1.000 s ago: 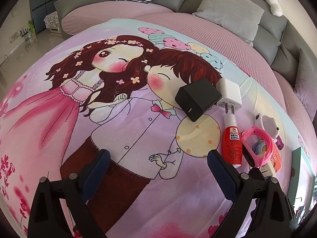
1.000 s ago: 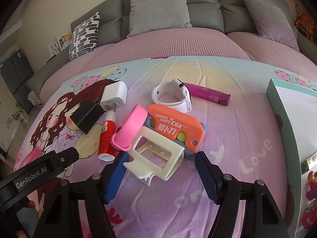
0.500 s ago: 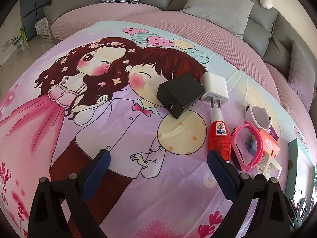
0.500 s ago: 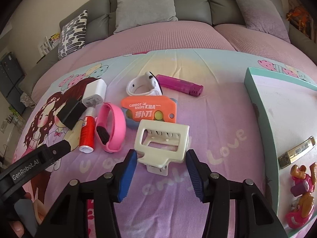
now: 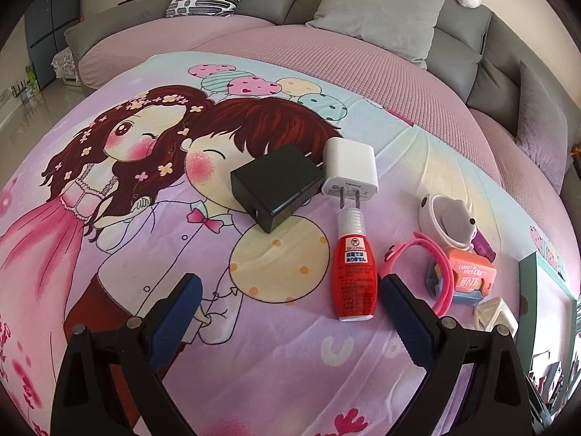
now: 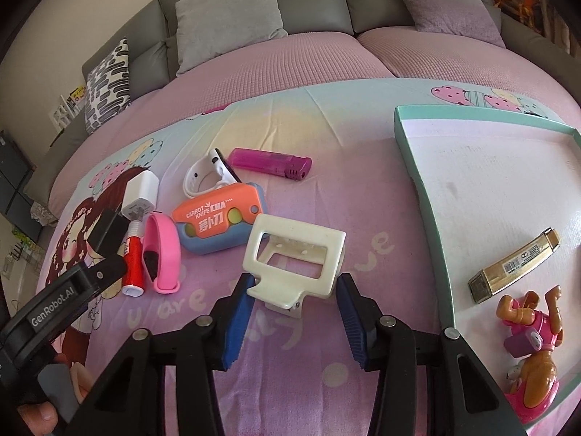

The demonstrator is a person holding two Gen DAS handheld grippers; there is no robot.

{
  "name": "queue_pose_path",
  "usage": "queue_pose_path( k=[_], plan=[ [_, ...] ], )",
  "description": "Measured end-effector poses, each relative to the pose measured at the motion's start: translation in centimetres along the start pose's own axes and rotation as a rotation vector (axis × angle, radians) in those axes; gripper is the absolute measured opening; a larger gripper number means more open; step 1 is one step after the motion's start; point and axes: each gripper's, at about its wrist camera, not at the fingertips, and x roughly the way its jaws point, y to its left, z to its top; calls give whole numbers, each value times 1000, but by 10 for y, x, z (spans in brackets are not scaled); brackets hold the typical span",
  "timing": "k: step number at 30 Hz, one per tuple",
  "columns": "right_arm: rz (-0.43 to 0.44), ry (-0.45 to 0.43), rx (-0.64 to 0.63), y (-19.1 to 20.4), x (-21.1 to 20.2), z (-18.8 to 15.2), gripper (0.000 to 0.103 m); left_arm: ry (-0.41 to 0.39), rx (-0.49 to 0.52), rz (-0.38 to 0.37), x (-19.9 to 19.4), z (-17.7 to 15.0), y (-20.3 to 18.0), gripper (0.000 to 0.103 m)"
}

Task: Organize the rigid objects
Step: 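Close the right tool on the cream holder while the left tool grasps the red bottle, then carry the red bottle and cream holder over the tray with both tools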

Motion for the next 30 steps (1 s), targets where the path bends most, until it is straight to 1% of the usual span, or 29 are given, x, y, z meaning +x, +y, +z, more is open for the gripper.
queue_pose_path(
  k=[3,6,7,9,11,12,14,15,16,17,18,20,23,26,30],
  plan=[
    [7,1,2,0,0,0,49,-11,11,12,6,1,-9,98],
    [12,4,4,-1,0,0,49,-4,7,35,12,2,-15,98],
    [12,5,4,-1,0,0,49,-12,8,39,12,2,-15,98],
    [13,6,4,-1,0,1,49,-14,10,32,12,3,-17,93],
    [13,7,3,-1,0,1,49,-16,8,17,12,2,-18,79],
    [15,8,3,-1,0,1,49,-17,8,13,12,2,-18,75],
    [19,9,5,-2,0,1,49,-13,12,3,13,2,-19,63],
    [21,9,6,-2,-1,1,49,-10,10,-8,13,1,-19,61],
    [22,10,6,-2,0,1,49,-8,6,-20,13,1,-18,56],
    [23,10,6,-2,-1,1,49,-5,8,-32,12,1,-19,48],
    [23,11,6,-3,-1,1,49,-2,12,-43,12,0,-19,44],
    [26,11,8,-3,-1,1,49,3,25,-53,13,-1,-22,31],
    [34,12,10,-4,-2,1,49,3,32,-59,12,-1,-23,29],
    [42,11,15,-5,-3,1,47,8,7,-76,11,-1,-18,29],
    [57,10,25,-8,-7,1,43,-4,-12,-59,5,0,-9,29]
  ],
)
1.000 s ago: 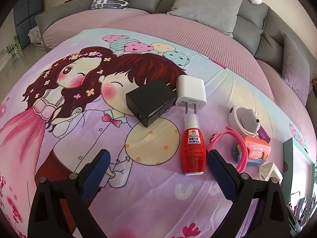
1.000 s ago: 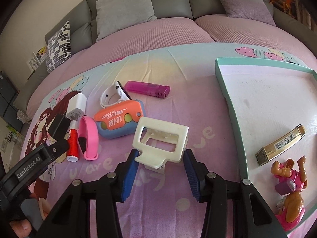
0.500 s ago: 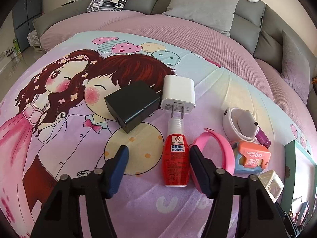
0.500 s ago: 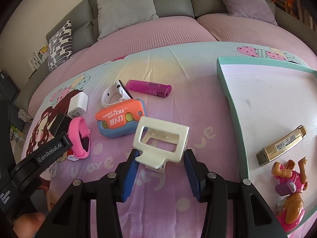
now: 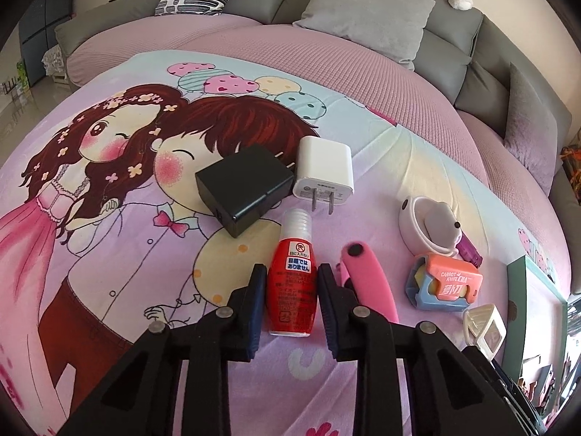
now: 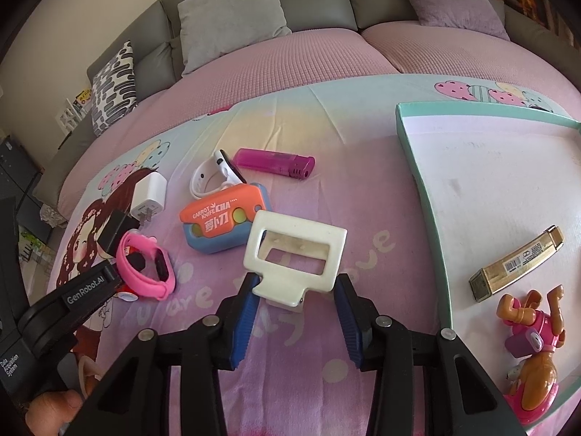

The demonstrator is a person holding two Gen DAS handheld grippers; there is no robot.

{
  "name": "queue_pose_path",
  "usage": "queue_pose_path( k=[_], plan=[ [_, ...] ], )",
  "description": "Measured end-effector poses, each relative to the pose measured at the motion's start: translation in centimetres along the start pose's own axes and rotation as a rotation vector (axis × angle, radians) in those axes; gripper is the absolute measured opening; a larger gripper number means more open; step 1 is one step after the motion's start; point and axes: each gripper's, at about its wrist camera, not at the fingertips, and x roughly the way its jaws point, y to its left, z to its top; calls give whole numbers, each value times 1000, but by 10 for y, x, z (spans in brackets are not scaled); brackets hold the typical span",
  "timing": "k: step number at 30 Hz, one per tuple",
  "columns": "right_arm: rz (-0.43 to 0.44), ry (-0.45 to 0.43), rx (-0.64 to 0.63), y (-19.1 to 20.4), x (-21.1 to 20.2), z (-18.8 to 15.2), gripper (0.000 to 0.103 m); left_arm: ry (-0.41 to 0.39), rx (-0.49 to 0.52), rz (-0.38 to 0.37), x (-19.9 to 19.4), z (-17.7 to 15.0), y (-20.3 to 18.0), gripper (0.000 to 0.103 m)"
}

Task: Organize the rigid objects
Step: 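Carry the red bottle and cream holder over the tray with both tools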

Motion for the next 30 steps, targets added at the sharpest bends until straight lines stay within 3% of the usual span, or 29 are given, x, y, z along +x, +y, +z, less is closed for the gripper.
queue_pose_path(
  k=[21,30],
  plan=[
    [29,-141,43,-18,-54,13,41,-175,7,-27,-70,15,-2,29],
    [-64,-201,84,-53,-80,20,41,-195,85,-75,-87,9,-38,29]
  ],
)
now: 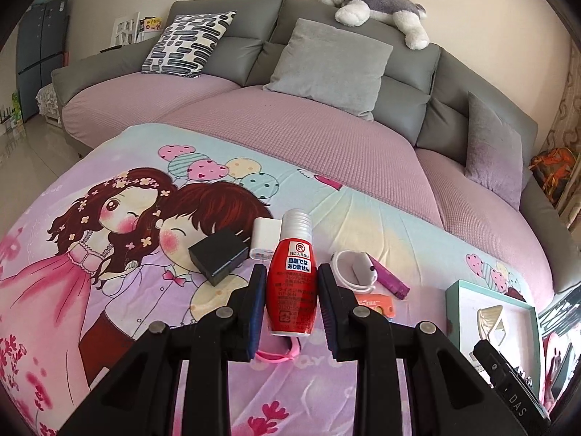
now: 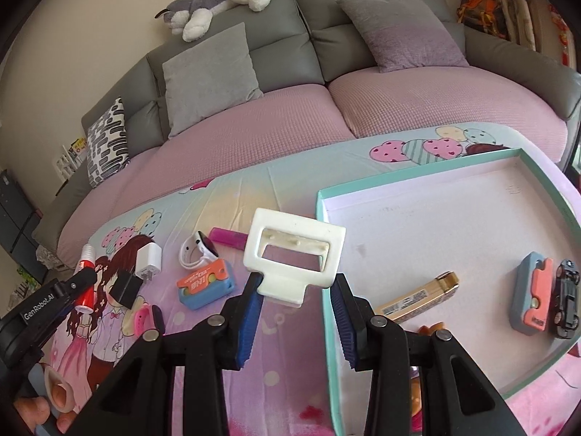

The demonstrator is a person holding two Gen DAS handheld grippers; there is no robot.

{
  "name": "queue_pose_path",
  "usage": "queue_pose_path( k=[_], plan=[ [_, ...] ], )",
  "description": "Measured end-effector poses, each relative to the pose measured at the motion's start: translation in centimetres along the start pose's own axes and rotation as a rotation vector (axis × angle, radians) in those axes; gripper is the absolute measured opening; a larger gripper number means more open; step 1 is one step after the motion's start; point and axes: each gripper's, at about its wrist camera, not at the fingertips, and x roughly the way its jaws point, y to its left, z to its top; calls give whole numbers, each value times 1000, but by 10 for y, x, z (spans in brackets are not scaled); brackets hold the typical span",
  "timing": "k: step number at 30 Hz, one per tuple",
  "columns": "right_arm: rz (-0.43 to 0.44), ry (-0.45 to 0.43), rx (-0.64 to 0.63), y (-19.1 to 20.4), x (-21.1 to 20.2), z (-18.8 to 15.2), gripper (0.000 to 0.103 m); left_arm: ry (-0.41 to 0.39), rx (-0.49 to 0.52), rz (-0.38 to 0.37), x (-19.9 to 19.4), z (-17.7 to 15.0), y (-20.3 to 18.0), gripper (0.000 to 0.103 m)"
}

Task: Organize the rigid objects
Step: 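Carry the red bottle and cream holder over the tray with both tools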

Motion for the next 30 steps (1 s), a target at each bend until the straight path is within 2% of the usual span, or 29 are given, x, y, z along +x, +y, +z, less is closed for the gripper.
queue_pose_path(
  k=[7,14,19,30],
  plan=[
    [-99,-17,67,-49,-9,9,41,28,88,-118,2,-9,-51,29],
    [-154,-22,132,-89,-15,13,41,33,220,-182,1,-25,-111,29],
    [-160,-27,157,-104,-18,16,41,58,345,-214,9,-44,-154,29],
    [-180,-8,197,-123,-12,18,41,124,555,-276,40,-78,-225,30]
  ],
)
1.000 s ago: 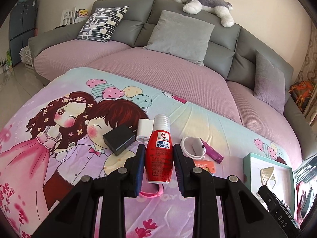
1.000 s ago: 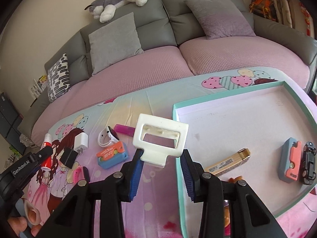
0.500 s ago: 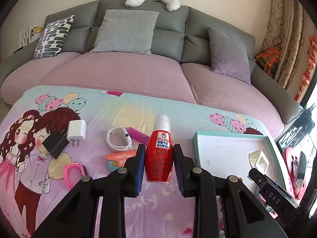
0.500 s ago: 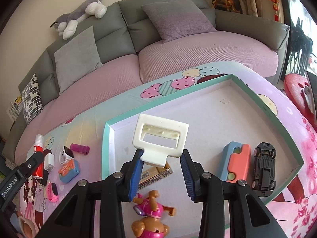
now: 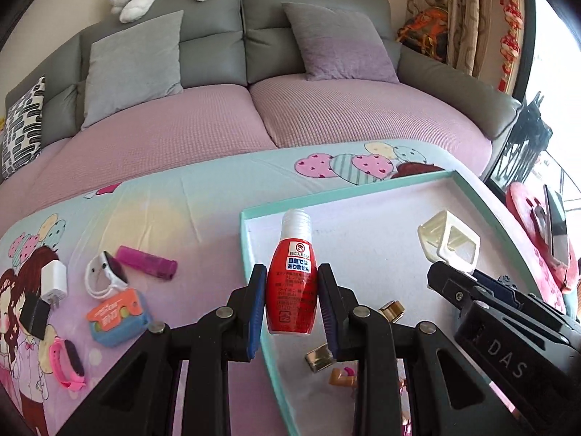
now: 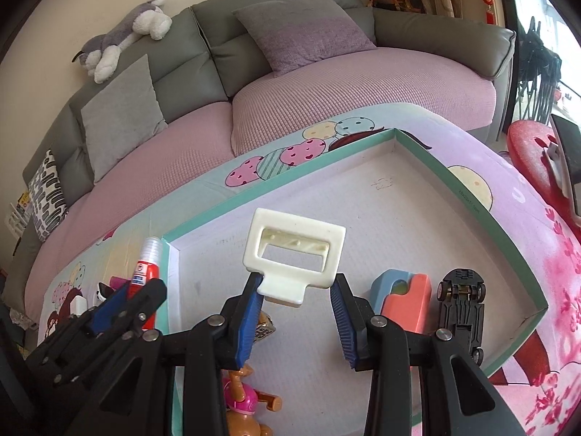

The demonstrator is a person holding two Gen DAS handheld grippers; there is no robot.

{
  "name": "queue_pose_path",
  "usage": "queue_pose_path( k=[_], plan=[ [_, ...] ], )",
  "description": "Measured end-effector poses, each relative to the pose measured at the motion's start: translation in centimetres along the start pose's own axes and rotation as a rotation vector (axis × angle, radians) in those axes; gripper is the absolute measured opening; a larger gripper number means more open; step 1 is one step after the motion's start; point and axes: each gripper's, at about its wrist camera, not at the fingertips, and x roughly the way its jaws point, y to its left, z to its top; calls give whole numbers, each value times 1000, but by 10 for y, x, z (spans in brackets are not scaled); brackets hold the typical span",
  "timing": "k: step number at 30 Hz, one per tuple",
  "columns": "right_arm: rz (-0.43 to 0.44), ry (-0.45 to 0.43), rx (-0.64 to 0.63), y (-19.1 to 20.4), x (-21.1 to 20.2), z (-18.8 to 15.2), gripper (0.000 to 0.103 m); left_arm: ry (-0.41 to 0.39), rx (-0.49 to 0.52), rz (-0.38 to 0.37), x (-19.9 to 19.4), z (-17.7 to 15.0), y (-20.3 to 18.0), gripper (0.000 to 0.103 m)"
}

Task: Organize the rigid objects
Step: 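Carry the red bottle and cream holder over the tray with both tools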

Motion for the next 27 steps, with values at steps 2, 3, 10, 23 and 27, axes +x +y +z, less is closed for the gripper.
queue_pose_path(
  k=[2,3,10,23,27],
  plan=[
    [-4,6,11,-4,2,0,41,24,1,-19,12,0,-3,30],
    [-6,10,16,-6,3,1,41,32,0,-24,18,0,-4,30],
    [-1,22,36,-11,7,1,41,86,-56,-13,44,-7,7,30],
    [-19,67,25,-9,17,-3,41,89,-20,26,47,-12,2,30],
    [-30,79,19,-8,19,-4,42,90,13,53,48,-13,-4,31]
  ],
)
